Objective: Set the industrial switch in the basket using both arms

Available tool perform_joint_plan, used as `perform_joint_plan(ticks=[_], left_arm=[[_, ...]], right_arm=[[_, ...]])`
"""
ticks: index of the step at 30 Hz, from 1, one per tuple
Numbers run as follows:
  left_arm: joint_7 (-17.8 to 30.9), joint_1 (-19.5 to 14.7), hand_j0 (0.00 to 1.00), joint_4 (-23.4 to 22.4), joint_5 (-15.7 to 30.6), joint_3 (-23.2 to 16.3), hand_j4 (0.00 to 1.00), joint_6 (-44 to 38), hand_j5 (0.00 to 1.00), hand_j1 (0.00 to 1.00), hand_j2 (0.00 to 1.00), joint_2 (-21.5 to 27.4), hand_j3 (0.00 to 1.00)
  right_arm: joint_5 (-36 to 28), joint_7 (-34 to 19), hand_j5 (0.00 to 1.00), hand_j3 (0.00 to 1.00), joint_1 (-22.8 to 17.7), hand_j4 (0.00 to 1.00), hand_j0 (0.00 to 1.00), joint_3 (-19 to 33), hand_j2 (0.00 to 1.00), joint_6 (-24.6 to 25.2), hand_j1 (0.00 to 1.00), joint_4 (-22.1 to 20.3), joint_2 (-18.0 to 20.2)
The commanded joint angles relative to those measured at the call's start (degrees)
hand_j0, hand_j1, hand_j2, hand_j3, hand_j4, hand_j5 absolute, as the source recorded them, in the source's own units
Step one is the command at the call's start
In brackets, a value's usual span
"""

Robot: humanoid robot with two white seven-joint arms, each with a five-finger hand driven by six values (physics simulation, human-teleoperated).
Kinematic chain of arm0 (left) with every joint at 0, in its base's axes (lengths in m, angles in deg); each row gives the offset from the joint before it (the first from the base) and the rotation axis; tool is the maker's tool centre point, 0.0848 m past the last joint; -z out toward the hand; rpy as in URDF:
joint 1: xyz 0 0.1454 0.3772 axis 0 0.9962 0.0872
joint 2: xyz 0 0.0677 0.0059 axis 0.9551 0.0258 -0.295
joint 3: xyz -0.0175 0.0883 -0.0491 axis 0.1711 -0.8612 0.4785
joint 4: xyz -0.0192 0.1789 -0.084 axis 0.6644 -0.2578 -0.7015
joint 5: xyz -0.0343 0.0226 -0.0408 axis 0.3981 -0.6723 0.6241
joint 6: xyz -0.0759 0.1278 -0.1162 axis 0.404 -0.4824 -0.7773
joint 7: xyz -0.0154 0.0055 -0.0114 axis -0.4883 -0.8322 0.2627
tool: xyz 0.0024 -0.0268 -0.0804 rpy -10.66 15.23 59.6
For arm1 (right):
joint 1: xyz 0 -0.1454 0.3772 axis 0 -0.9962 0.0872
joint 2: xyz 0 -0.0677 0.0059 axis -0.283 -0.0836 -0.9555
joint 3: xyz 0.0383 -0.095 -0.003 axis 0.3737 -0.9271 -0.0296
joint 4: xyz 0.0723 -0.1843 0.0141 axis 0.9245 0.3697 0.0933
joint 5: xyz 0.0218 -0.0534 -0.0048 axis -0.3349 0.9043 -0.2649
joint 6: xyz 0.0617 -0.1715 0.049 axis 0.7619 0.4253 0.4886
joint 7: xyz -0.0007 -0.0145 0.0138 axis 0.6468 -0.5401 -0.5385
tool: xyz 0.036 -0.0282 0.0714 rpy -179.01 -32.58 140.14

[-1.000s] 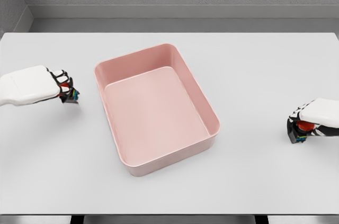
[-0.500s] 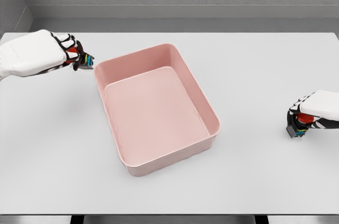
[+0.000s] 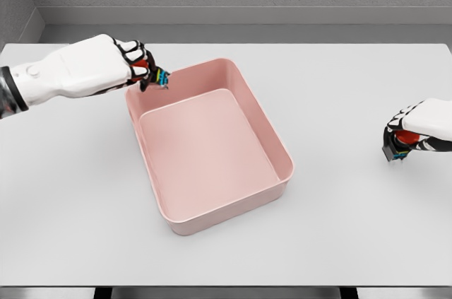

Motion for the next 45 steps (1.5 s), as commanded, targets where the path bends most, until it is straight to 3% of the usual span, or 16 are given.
perform_joint_plan(ticks=[1,6,8,14,17,18,19,20,24,27,33,37,40,43,45], left_arm=[[0.1,-0.3,0.17,0.0,0.3,-3.0,0.17,-0.1,0.17,0.17,0.17,-1.4,0.17],[0.1,-1.4,0.18,0.2,-0.6,-6.8,0.18,-0.1,0.18,0.18,0.18,-2.8,0.18],[0.1,-2.9,0.18,0.2,-2.3,-10.1,0.18,-0.1,0.18,0.18,0.18,-4.0,0.18],[0.3,-3.9,0.22,0.2,-3.6,-12.8,0.22,-0.1,0.22,0.22,0.22,-5.4,0.22],[-0.3,-3.9,0.5,0.2,-3.6,-12.7,0.5,-0.1,0.5,0.5,0.5,-6.4,0.5],[-0.4,-3.9,0.66,0.2,-3.6,-12.8,0.66,-0.1,0.66,0.66,0.66,-6.7,0.66],[-0.5,-3.9,0.9,0.2,-3.6,-12.8,0.9,-0.1,0.9,0.9,0.9,-7.4,0.9],[-0.5,-3.9,1.0,0.2,-3.4,-12.8,1.0,-0.1,1.0,1.0,1.0,-7.4,1.0],[-0.5,-3.9,1.0,0.2,-3.4,-12.7,1.0,-0.1,1.0,1.0,1.0,-7.4,1.0],[-0.5,-4.1,1.0,0.2,-2.0,-12.6,1.0,-0.1,1.0,1.0,1.0,-6.6,1.0],[-0.5,-4.1,1.0,-0.1,6.0,-10.7,1.0,-0.1,1.0,1.0,1.0,5.9,1.0],[-0.5,-3.6,1.0,-0.2,8.8,-10.6,1.0,-0.1,1.0,1.0,1.0,10.9,1.0],[-0.5,-0.9,1.0,-0.4,10.4,-8.9,1.0,-0.1,1.0,1.0,1.0,14.6,1.0],[-0.5,4.0,1.0,-1.2,10.4,-4.3,1.0,-0.1,1.0,1.0,1.0,16.8,1.0],[-0.6,5.0,1.0,-2.3,10.6,-3.6,1.0,-0.1,1.0,1.0,1.0,17.7,1.0]], right_arm=[[-0.2,0.0,0.52,0.52,0.0,0.52,0.52,-0.1,0.52,0.1,0.52,0.0,0.0],[-0.2,0.0,0.52,0.52,1.7,0.52,0.52,-0.2,0.52,0.0,0.52,-0.4,-0.3],[-0.2,0.0,0.52,0.52,2.1,0.52,0.52,-0.2,0.52,-0.1,0.52,-0.4,-0.6],[-0.3,0.0,0.53,0.53,6.0,0.53,0.53,-0.9,0.53,-0.2,0.53,-0.4,-2.1],[-0.3,0.0,0.54,0.54,6.2,0.54,0.54,-0.9,0.54,-0.8,0.54,-0.4,-2.4],[-0.3,0.0,0.54,0.54,6.2,0.54,0.54,-0.9,0.54,-0.8,0.54,-0.4,-2.4],[-0.3,0.0,0.54,0.54,6.5,0.54,0.54,-0.9,0.54,-0.8,0.54,-0.4,-2.4],[-0.3,0.0,0.54,0.54,6.8,0.54,0.54,-0.9,0.54,-0.8,0.54,-0.4,-2.5],[-0.3,0.0,0.54,0.54,8.9,0.54,0.54,-1.5,0.54,-0.8,0.54,-0.4,-3.4],[-0.3,0.0,0.54,0.54,12.4,0.54,0.54,-5.5,0.54,-0.7,0.54,-0.4,-4.6],[-0.3,0.0,0.54,0.54,15.9,0.54,0.54,-8.8,0.54,-0.5,0.54,-0.4,-6.8],[-0.3,0.0,0.54,0.54,19.2,0.54,0.54,-11.7,0.54,0.0,0.54,-0.4,-8.4],[-0.3,0.0,0.54,0.54,20.6,0.54,0.54,-12.1,0.54,-0.1,0.54,-0.4,-9.3],[-0.3,0.0,0.54,0.54,22.4,0.54,0.54,-13.8,0.54,-0.1,0.54,-0.4,-10.2],[-0.4,0.0,0.54,0.54,24.3,0.54,0.54,-15.1,0.54,-0.1,0.54,-0.4,-11.3]])
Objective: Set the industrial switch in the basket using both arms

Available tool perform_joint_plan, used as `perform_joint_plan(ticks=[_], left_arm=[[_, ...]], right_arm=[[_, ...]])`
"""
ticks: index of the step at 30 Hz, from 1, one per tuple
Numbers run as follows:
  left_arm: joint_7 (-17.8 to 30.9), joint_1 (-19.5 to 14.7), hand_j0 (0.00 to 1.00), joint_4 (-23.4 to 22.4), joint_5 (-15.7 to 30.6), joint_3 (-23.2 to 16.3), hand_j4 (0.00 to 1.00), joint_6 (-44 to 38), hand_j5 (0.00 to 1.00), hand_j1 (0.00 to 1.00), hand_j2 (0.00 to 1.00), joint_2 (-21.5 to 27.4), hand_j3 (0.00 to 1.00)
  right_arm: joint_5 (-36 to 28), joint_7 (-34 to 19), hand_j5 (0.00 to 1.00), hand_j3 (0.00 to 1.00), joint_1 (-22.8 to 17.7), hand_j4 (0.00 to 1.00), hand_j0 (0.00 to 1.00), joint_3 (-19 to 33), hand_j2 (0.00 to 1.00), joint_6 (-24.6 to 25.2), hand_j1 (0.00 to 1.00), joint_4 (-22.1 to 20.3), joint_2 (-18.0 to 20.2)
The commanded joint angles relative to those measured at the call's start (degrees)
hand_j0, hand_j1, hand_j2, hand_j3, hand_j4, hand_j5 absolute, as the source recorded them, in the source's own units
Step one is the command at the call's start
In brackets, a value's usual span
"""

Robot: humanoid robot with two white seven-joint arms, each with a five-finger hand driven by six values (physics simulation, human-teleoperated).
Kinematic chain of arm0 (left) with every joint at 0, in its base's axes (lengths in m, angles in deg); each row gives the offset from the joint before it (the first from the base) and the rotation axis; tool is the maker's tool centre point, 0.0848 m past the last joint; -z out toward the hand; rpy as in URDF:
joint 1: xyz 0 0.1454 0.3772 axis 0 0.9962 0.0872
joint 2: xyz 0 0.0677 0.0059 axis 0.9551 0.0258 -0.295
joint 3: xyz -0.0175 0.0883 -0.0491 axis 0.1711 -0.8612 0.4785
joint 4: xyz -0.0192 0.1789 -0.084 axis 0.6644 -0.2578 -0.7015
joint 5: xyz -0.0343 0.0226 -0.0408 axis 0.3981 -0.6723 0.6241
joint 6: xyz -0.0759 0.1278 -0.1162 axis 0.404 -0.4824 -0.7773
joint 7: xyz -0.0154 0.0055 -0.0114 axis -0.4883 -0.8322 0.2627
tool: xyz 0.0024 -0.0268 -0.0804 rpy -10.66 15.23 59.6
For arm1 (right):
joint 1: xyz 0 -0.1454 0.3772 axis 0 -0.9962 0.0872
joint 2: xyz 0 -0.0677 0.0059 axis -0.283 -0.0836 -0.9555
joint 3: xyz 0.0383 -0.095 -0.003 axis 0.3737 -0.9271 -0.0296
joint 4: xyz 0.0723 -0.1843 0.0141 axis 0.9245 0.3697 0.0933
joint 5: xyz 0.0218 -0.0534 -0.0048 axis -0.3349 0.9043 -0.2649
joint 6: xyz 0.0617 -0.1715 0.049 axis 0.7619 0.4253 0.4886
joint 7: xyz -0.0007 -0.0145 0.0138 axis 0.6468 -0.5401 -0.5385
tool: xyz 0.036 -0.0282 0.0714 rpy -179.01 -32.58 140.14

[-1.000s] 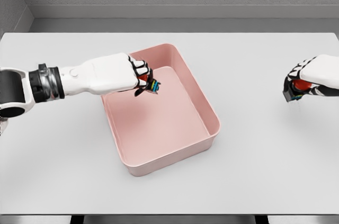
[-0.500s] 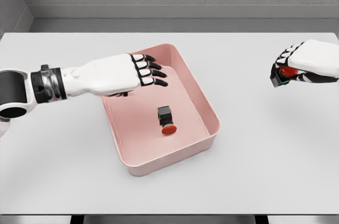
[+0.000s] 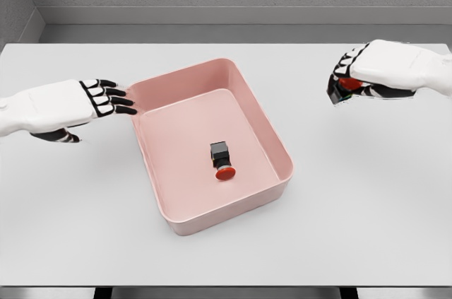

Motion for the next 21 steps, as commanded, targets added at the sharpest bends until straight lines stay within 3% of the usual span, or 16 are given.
perform_joint_plan(ticks=[1,17,21], left_arm=[[-0.1,0.1,1.0,-1.8,2.7,2.0,1.0,-0.1,1.0,1.0,1.0,1.9,1.0],[0.5,0.5,1.0,-4.1,2.7,2.2,1.0,-0.1,1.0,1.0,1.0,2.3,1.0],[0.6,0.5,1.0,-4.1,2.7,2.2,1.0,-0.1,1.0,1.0,1.0,2.3,1.0]], right_arm=[[-0.2,0.0,0.53,0.53,0.2,0.53,0.53,-2.1,0.53,0.3,0.53,0.0,-1.4],[-0.3,0.0,0.53,0.53,7.6,0.53,0.53,-9.7,0.53,0.5,0.53,0.0,-8.6],[-0.2,0.0,0.53,0.53,10.8,0.53,0.53,-12.8,0.53,2.9,0.53,0.0,-11.5]])
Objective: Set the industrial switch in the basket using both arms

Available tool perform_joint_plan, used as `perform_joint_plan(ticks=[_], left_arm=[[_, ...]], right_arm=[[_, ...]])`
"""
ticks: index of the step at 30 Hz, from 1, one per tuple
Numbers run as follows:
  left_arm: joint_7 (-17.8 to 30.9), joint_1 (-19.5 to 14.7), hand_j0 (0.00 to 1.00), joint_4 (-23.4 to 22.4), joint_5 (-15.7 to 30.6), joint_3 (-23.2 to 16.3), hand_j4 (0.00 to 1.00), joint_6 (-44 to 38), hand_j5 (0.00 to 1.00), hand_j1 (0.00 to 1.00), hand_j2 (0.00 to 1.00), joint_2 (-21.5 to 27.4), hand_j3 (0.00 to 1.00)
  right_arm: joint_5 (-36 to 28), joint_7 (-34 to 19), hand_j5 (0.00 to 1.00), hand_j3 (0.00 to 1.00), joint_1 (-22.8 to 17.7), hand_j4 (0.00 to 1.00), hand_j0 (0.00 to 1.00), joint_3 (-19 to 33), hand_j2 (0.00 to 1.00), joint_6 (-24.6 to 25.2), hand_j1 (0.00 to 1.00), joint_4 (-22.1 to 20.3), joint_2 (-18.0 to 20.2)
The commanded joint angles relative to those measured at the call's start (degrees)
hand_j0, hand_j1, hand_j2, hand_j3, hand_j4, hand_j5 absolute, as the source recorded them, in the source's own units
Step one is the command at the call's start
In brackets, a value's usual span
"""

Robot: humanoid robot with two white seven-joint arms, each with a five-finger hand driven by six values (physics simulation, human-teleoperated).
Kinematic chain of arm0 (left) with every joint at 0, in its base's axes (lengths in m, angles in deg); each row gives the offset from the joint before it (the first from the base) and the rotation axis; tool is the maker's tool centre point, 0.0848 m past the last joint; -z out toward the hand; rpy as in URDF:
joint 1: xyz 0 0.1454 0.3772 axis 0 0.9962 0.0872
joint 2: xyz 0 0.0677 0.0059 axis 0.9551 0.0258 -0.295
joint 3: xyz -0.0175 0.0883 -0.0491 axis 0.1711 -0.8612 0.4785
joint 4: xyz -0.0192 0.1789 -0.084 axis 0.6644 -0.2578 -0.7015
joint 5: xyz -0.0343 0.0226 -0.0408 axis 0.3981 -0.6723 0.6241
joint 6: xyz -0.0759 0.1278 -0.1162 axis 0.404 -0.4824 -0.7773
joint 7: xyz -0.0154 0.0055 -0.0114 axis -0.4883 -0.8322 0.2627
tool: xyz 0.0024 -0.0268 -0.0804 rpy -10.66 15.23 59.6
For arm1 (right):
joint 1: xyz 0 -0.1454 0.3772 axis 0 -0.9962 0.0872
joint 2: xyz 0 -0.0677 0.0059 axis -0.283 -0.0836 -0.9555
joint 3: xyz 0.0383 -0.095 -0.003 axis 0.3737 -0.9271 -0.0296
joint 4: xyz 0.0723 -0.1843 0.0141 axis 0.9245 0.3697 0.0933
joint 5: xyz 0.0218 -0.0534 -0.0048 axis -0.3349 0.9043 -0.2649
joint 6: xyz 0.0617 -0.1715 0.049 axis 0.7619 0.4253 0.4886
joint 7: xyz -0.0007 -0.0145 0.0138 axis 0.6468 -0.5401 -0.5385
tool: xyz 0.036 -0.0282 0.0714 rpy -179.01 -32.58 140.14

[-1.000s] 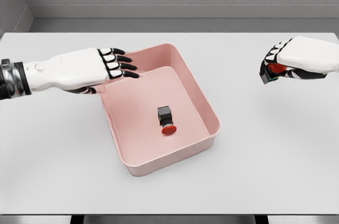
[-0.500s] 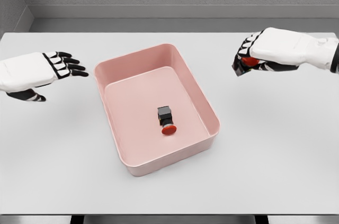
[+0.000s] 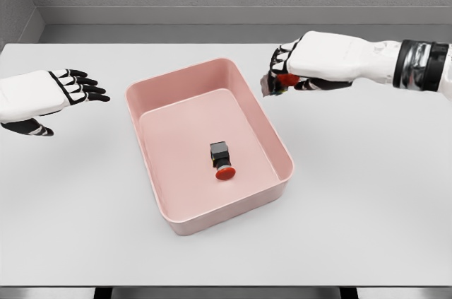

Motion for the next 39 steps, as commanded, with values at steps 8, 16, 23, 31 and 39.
perform_joint_plan(ticks=[8,16,23,31,39], left_arm=[[0.0,0.0,1.0,0.0,0.3,0.0,1.0,-0.1,1.0,1.0,1.0,0.0,1.0],[0.0,0.0,1.0,-0.1,0.2,0.0,1.0,-0.1,1.0,1.0,1.0,0.0,1.0],[0.0,0.0,1.0,0.0,0.2,0.0,1.0,-0.1,1.0,1.0,1.0,0.0,1.0],[0.0,0.0,1.0,-0.1,0.2,0.0,1.0,-0.1,1.0,1.0,1.0,0.0,1.0],[0.0,0.0,1.0,-0.1,0.2,0.0,1.0,-0.1,1.0,1.0,1.0,0.0,1.0]], right_arm=[[-0.3,0.1,0.53,0.53,4.5,0.53,0.53,-6.7,0.53,3.5,0.53,0.0,-6.7],[-0.3,0.1,0.7,0.7,5.6,0.7,0.7,-10.9,0.7,5.1,0.7,0.0,-9.3],[-0.2,0.1,1.0,1.0,6.0,1.0,1.0,-11.9,1.0,7.0,1.0,0.0,-9.9],[-3.5,0.1,1.0,1.0,6.5,1.0,1.0,-5.2,1.0,5.1,1.0,0.0,-1.9],[-3.5,0.1,1.0,1.0,-8.0,1.0,1.0,9.4,1.0,-6.2,1.0,0.0,9.5]])
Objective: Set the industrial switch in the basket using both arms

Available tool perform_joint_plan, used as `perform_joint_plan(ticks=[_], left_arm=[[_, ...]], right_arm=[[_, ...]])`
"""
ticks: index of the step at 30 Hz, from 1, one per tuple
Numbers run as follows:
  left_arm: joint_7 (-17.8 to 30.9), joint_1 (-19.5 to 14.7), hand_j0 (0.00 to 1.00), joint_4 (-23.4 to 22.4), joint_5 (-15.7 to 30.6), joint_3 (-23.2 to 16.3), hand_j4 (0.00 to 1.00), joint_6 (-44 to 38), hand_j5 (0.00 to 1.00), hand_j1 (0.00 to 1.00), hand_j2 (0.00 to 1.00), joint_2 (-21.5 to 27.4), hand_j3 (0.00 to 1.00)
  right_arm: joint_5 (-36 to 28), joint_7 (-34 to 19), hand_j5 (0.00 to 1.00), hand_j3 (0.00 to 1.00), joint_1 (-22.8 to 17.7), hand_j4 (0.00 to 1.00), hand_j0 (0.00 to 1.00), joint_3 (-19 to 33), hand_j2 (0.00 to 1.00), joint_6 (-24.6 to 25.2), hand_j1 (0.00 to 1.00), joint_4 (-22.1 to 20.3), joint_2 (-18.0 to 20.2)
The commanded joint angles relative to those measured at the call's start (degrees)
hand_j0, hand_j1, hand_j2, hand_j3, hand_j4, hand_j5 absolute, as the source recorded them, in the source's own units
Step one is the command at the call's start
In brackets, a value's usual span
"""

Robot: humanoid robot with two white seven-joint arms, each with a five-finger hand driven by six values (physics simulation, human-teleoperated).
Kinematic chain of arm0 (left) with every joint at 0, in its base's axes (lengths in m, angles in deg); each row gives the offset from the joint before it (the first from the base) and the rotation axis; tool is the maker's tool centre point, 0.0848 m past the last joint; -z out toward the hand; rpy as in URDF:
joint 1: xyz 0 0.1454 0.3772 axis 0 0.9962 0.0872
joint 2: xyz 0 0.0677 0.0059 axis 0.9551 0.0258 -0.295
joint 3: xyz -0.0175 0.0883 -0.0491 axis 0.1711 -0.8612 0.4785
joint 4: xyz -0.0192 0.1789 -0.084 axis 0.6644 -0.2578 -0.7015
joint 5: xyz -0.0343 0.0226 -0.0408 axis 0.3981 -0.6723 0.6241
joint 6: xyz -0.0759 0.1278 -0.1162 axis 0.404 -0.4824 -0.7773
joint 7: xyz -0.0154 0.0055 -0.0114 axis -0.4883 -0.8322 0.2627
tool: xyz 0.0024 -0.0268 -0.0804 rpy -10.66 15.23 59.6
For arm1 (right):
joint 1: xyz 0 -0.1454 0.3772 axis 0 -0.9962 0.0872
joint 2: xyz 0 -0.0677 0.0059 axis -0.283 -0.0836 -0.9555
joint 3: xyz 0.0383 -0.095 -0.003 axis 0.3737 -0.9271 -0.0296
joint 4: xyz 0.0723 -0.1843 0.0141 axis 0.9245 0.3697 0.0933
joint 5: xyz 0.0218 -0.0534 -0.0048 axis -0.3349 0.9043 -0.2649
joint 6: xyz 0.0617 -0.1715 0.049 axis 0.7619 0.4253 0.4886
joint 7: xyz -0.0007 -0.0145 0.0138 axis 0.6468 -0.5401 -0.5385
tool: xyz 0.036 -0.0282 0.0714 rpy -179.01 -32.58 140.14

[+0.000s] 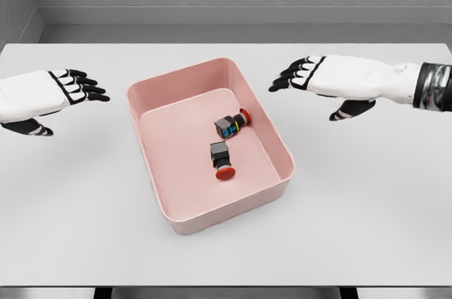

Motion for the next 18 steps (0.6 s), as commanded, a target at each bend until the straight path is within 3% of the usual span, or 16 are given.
perform_joint_plan(ticks=[1,4,6,18], left_arm=[[0.0,0.0,1.0,0.0,0.3,0.0,1.0,-0.1,1.0,1.0,1.0,0.0,1.0],[0.0,0.4,1.0,-0.1,0.4,-0.3,1.0,-0.1,1.0,1.0,1.0,-0.1,1.0],[0.1,0.4,1.0,-0.4,0.4,-0.2,1.0,-0.1,1.0,1.0,1.0,0.0,1.0],[0.1,1.3,1.0,-0.4,0.5,-0.3,1.0,-0.1,1.0,1.0,1.0,0.0,1.0]], right_arm=[[-0.5,0.1,1.0,1.0,-0.6,1.0,1.0,6.3,1.0,-4.9,1.0,0.0,4.3],[-0.4,0.1,1.0,1.0,-10.2,1.0,1.0,14.5,1.0,-9.6,1.0,0.0,6.1],[-0.4,0.1,1.0,1.0,-15.3,1.0,1.0,18.5,1.0,-9.8,1.0,0.2,6.1],[-0.5,0.1,1.0,1.0,-16.1,1.0,1.0,19.0,1.0,-9.8,1.0,0.3,6.1]])
